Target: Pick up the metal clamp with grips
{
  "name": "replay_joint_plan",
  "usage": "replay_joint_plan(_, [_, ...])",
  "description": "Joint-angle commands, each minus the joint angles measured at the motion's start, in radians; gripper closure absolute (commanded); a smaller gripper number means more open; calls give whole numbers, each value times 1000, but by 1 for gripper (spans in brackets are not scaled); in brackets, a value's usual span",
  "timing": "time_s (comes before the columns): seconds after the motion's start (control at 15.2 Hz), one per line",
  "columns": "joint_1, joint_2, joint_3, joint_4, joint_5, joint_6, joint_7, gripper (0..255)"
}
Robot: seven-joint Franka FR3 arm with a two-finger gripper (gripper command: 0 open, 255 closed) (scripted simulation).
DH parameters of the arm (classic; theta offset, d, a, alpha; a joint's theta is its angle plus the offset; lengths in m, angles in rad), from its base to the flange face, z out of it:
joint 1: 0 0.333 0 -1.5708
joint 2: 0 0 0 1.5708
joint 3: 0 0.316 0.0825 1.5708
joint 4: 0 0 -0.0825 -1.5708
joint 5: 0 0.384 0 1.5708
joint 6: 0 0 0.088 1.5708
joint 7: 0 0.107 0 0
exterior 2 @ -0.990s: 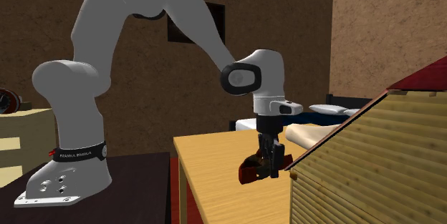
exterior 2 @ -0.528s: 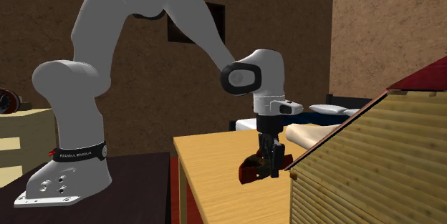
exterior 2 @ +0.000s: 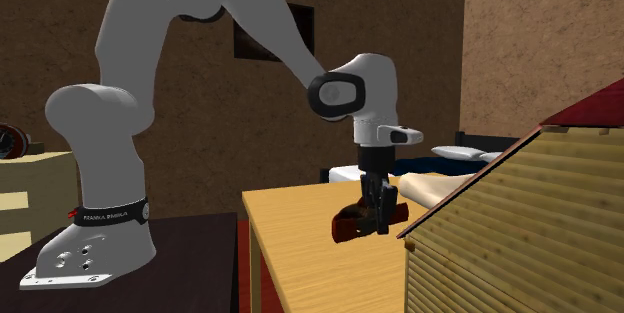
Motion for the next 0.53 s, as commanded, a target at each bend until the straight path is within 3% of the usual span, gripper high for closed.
replay_joint_plan(0.0, [3, -21, -4, 4, -8, -24, 5, 255])
replay_joint_plan(0.46, [11, -87, -15, 22, -35, -106, 21, 255])
